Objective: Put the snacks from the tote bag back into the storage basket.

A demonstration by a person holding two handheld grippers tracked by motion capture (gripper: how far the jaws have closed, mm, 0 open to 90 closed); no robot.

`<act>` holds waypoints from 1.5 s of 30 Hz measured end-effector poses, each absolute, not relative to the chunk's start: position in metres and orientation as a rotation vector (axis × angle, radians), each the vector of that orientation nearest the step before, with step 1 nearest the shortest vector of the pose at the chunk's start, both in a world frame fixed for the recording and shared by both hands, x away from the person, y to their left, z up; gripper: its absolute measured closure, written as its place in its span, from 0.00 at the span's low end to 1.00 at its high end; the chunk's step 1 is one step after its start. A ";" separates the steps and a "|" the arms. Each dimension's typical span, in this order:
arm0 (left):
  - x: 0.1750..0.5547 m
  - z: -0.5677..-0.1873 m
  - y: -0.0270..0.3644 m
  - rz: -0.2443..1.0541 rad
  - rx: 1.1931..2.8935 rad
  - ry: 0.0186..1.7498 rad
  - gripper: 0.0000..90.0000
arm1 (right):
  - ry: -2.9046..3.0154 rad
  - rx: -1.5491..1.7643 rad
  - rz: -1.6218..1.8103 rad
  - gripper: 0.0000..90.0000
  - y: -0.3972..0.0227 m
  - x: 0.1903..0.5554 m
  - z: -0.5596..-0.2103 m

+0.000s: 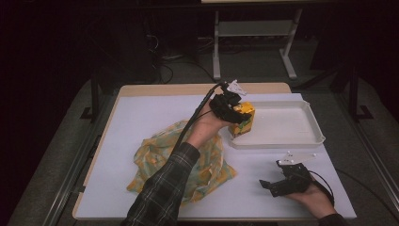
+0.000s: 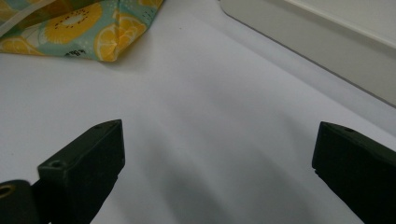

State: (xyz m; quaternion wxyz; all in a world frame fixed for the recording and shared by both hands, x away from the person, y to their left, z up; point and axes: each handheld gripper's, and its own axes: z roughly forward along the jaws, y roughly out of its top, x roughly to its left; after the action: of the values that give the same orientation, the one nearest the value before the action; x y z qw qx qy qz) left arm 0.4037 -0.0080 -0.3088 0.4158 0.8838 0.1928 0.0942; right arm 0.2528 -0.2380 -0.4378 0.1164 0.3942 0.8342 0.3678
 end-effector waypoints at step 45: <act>0.416 -0.372 -0.039 0.242 2.300 0.612 0.57 | 2.441 1.149 1.080 0.02 -0.240 0.253 -0.438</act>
State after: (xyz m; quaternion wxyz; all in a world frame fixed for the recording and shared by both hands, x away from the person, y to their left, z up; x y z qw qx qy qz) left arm 0.4156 -0.0395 -0.3720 0.3659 0.8947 0.2382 0.0943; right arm 0.2533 -0.2402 -0.4380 0.1173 0.3927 0.8341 0.3692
